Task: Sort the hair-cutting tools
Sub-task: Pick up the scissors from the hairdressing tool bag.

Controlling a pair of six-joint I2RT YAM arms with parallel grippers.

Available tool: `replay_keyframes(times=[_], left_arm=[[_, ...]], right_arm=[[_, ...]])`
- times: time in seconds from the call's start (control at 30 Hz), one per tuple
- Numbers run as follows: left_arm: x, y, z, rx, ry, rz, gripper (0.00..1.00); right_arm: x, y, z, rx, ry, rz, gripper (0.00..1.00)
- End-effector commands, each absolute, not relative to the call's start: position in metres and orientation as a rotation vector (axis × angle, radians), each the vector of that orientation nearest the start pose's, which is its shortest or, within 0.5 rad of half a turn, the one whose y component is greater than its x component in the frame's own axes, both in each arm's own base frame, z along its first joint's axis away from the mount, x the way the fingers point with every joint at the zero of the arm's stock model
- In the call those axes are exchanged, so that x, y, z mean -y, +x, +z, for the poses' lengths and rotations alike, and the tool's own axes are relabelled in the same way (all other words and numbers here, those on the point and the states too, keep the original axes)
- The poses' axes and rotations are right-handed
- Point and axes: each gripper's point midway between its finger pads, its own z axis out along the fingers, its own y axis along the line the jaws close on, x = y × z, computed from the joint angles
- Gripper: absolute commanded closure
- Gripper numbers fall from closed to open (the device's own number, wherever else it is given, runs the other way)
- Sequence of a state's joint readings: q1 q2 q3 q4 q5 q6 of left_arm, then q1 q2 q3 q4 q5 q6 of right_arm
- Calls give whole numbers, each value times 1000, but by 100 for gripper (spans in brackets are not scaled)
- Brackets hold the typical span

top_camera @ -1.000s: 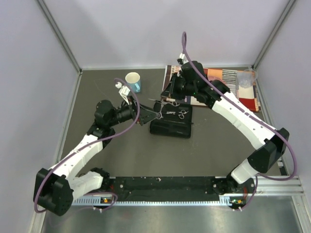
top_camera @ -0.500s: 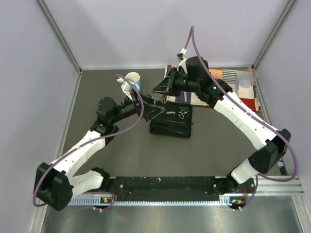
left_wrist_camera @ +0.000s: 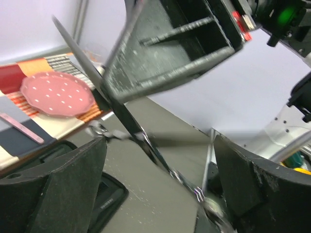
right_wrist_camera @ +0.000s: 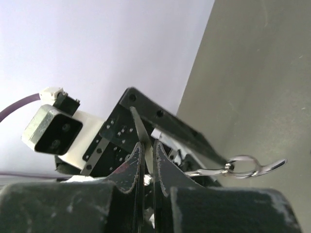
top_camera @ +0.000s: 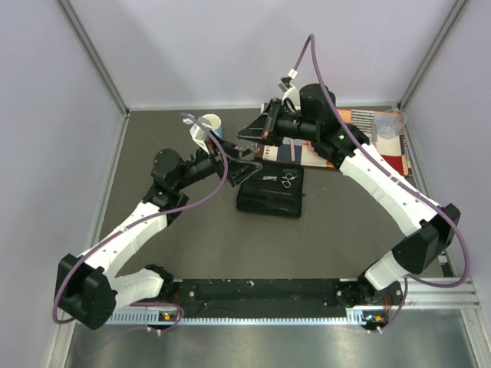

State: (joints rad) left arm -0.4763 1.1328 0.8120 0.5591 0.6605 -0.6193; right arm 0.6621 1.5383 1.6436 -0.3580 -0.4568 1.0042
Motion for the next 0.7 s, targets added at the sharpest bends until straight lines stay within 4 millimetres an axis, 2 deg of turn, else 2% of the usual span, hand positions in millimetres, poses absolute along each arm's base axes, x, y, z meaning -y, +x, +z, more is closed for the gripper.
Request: replay_keyframes(times=[0.0, 0.03, 0.1, 0.13, 0.3, 0.5, 0.67], left_arm=[[271, 283, 366, -1356, 506, -1187, 4], [270, 283, 359, -1382, 532, -1152, 4], [268, 278, 365, -1364, 581, -1119, 4], [267, 275, 359, -1385, 636, -1086, 3], [255, 263, 355, -1418, 702, -994, 2], [248, 249, 369, -1372, 702, -992, 1], [250, 240, 382, -1360, 699, -1080, 1]], right_arm=[[-367, 238, 437, -2043, -157, 1754, 100], [-366, 240, 432, -2052, -149, 1736, 100], [-364, 242, 428, -2061, -135, 1729, 100], [-362, 242, 428, -2061, -135, 1726, 100], [-358, 242, 438, -2030, -150, 1730, 100], [-358, 238, 440, -2030, -170, 1749, 100], [-358, 229, 451, -2002, -241, 1780, 100]])
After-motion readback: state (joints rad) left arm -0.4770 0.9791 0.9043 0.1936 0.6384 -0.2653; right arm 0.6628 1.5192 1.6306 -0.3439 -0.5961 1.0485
